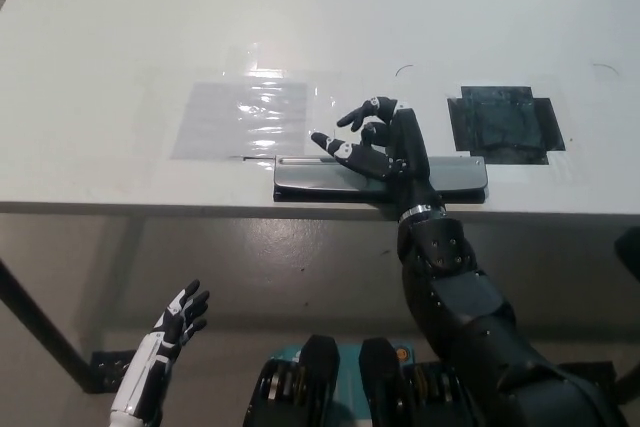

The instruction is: The paper pin puncher is placed at the center of the table and close to the robot and the robot uses its right fist to press on the paper pin puncher

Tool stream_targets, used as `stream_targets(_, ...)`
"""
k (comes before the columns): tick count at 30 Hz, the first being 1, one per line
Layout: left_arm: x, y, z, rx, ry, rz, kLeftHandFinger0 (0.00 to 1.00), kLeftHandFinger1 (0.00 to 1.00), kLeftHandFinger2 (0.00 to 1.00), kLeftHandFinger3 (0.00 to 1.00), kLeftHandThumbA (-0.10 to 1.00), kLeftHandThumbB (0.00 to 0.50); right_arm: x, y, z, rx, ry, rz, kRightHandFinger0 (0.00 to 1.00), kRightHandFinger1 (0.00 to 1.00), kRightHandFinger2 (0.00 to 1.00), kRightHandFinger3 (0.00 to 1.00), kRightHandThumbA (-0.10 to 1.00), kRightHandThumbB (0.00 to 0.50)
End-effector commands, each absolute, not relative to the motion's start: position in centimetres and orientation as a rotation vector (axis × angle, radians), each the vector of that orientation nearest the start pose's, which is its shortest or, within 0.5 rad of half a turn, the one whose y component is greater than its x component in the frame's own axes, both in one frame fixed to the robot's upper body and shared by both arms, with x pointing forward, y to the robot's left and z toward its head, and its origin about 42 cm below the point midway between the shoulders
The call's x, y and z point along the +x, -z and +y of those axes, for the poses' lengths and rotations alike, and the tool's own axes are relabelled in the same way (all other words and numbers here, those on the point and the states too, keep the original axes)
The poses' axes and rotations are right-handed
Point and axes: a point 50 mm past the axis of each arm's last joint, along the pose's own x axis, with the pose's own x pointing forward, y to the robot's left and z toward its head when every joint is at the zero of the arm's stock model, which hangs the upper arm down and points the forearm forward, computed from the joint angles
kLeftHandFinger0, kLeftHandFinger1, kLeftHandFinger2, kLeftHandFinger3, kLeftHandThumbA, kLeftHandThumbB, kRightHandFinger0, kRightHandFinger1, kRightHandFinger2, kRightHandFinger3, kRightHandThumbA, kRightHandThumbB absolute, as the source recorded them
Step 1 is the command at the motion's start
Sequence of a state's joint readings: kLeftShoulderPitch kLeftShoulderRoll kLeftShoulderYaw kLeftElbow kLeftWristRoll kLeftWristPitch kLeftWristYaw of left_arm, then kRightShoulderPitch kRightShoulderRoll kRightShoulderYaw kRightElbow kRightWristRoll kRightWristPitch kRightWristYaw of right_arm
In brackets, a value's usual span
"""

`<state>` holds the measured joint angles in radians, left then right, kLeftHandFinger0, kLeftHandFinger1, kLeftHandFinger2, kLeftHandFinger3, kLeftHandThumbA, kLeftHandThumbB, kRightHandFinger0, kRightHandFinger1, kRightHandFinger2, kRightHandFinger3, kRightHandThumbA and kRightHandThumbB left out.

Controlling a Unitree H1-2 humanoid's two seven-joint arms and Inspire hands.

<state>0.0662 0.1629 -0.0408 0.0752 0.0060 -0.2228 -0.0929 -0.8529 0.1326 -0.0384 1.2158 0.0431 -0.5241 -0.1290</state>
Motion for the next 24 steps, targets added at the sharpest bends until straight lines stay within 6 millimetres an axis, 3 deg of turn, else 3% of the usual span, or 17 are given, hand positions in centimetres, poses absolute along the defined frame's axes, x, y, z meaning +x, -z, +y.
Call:
stream_targets(1,25.9,-8.6,25.7,0.197,0.153,-0.133,1.00,1.00,1.00,1.00,1.00,0.184,42.8,-3.4,-10.1,0.108,-0.042,0.243,0.00,0.00,0.28,0.14,1.00,0.158)
stream_targets(3,26.0,-8.5,25.7,0.195,0.154,-0.130,1.00,1.00,1.00,1.00,1.00,0.182,44.2,-5.4,-10.1,0.120,-0.046,0.147,0.00,0.00,0.26,0.14,1.00,0.153)
stream_targets(4,26.0,-8.6,25.7,0.194,0.155,-0.131,1.00,1.00,1.00,1.00,1.00,0.174,45.1,-6.9,-10.0,0.142,-0.045,0.095,0.04,0.02,0.26,0.15,1.00,0.173)
stream_targets(6,26.0,-8.5,25.7,0.192,0.154,-0.131,1.00,1.00,1.00,1.00,1.00,0.176,46.9,-11.1,-10.1,0.159,-0.053,-0.055,0.02,0.09,0.32,0.20,1.00,0.181)
stream_targets(8,26.0,-8.5,25.7,0.197,0.153,-0.131,1.00,1.00,1.00,1.00,1.00,0.175,47.4,-15.7,-10.4,0.203,-0.064,-0.202,0.06,0.24,0.46,0.34,1.00,0.181)
stream_targets(9,26.0,-8.5,25.7,0.197,0.152,-0.132,1.00,1.00,1.00,1.00,1.00,0.170,47.5,-17.3,-10.5,0.216,-0.074,-0.238,0.05,0.23,0.45,0.34,1.00,0.194)
stream_targets(10,25.9,-8.5,25.7,0.199,0.152,-0.135,1.00,1.00,1.00,1.00,1.00,0.166,47.2,-20.7,-10.9,0.233,-0.082,-0.319,0.06,0.20,0.41,0.28,1.00,0.206)
stream_targets(11,25.9,-8.6,25.7,0.197,0.155,-0.134,1.00,1.00,1.00,1.00,1.00,0.171,46.7,-22.9,-11.1,0.237,-0.088,-0.372,0.00,0.15,0.36,0.23,1.00,0.203)
stream_targets(15,26.0,-8.5,25.8,0.206,0.160,-0.131,1.00,1.00,1.00,1.00,1.00,0.184,43.7,-29.6,-12.6,0.288,-0.114,-0.545,0.00,0.13,0.34,0.20,1.00,0.205)
stream_targets(17,26.1,-8.5,25.7,0.203,0.158,-0.125,1.00,1.00,1.00,1.00,1.00,0.194,41.9,-31.6,-13.4,0.291,-0.111,-0.613,0.00,0.01,0.21,0.13,1.00,0.210)
stream_targets(18,26.1,-8.6,25.7,0.204,0.159,-0.125,1.00,1.00,1.00,1.00,1.00,0.194,41.4,-32.0,-13.6,0.287,-0.104,-0.630,0.00,0.00,0.16,0.09,1.00,0.200)
stream_targets(19,26.1,-8.6,25.8,0.209,0.158,-0.126,1.00,1.00,1.00,1.00,1.00,0.197,39.6,-33.2,-14.3,0.270,-0.084,-0.681,0.00,0.00,0.07,0.05,1.00,0.184)
stream_targets(21,26.0,-8.5,25.8,0.211,0.159,-0.124,1.00,1.00,1.00,1.00,1.00,0.209,37.6,-33.5,-15.5,0.237,-0.075,-0.720,0.00,0.00,0.00,0.00,1.00,0.187)
stream_targets(24,25.9,-8.6,25.9,0.206,0.155,-0.120,1.00,1.00,1.00,1.00,1.00,0.200,34.2,-32.4,-18.0,0.169,-0.057,-0.786,0.00,0.00,0.00,0.00,1.00,0.145)
